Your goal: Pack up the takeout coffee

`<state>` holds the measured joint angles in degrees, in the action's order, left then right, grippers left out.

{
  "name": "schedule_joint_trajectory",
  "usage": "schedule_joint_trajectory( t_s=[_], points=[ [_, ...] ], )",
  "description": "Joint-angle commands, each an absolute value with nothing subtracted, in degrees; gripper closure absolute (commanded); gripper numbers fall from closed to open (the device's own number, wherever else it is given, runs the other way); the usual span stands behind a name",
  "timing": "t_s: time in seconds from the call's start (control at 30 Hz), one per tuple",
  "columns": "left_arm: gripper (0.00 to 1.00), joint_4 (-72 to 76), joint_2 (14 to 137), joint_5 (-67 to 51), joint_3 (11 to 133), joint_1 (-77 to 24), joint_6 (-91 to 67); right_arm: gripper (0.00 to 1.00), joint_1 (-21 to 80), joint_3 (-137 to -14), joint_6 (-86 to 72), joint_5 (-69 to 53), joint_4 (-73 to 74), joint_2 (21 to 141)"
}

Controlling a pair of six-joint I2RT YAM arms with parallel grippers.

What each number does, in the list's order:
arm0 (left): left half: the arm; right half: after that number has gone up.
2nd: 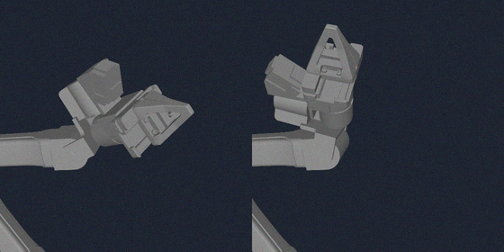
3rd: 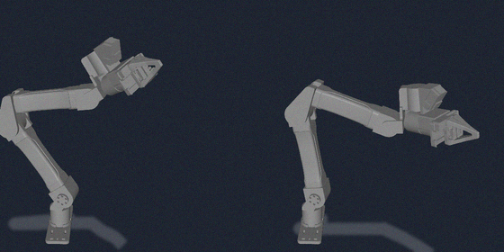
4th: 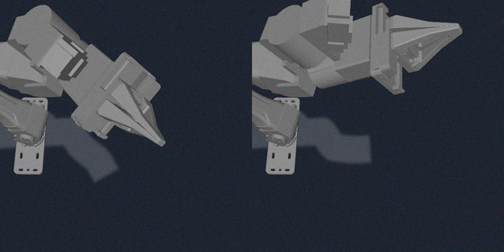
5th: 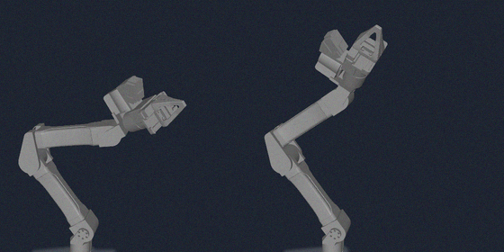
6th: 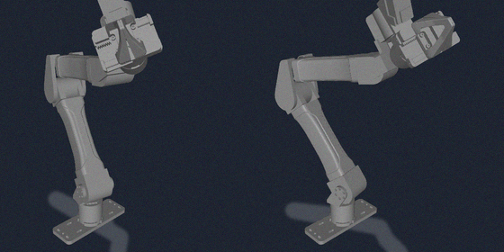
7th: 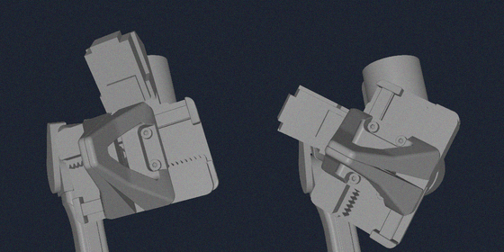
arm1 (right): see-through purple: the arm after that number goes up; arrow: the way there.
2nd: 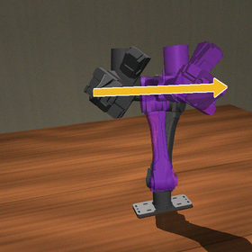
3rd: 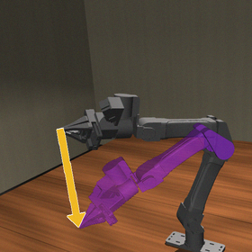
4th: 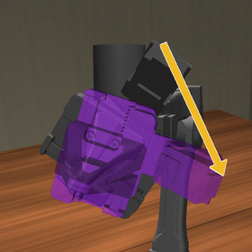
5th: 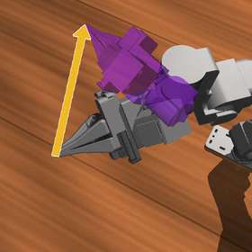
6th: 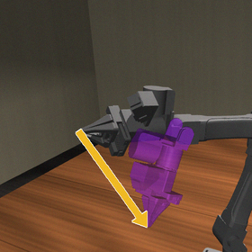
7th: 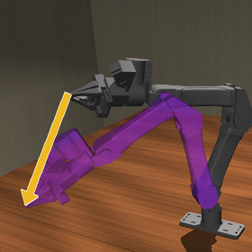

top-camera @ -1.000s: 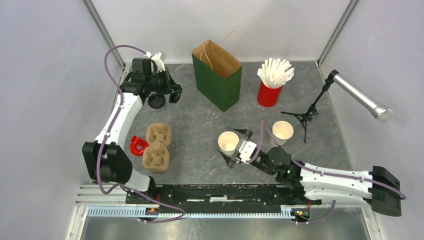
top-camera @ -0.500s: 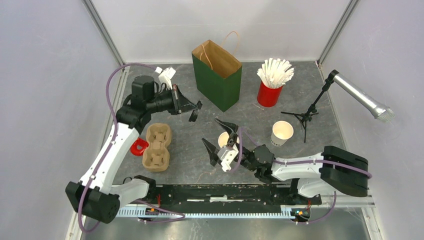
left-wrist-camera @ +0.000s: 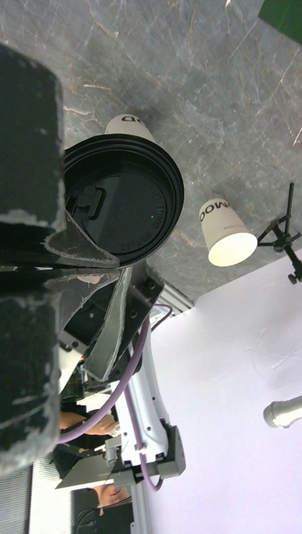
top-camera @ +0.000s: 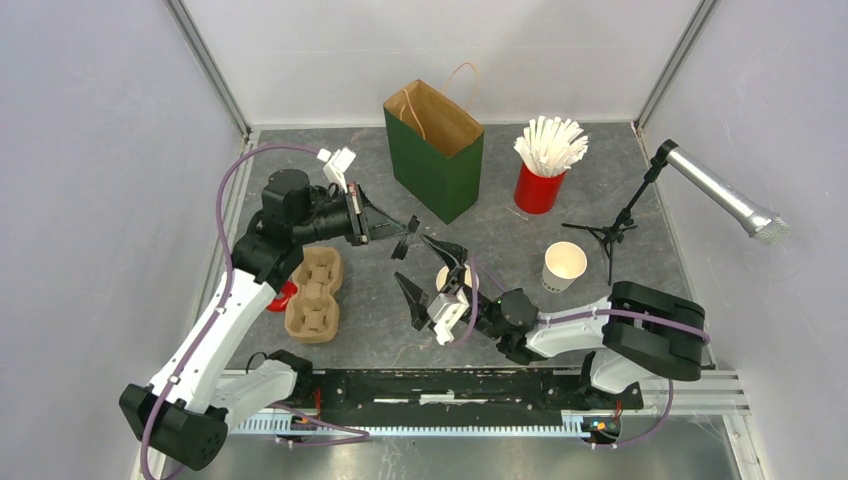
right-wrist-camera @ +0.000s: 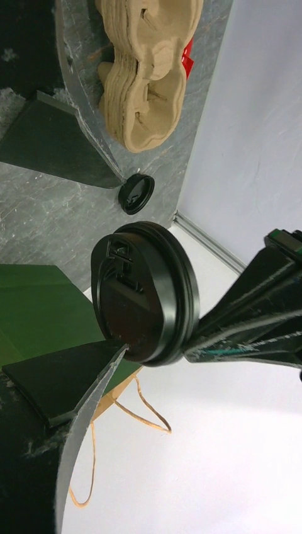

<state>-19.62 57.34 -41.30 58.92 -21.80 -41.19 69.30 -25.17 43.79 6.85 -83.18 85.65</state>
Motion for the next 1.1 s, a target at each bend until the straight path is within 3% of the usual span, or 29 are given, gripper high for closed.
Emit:
schedule_joint_trajectory(
  t_s=[0.0, 1.07],
  points=[
    [0.98, -17.99, 55.51, -43.94, 59.58, -22.66, -44.03, 0.02, 68.28, -26.91, 43.79, 3.51, -92.82, 86.31],
    [0.98, -27.38, 56.76, -44.38, 62.23, -23.87, -36.75, 0.03, 66.01, -24.36, 45.62, 0.17, -92.37, 85.71]
  ],
)
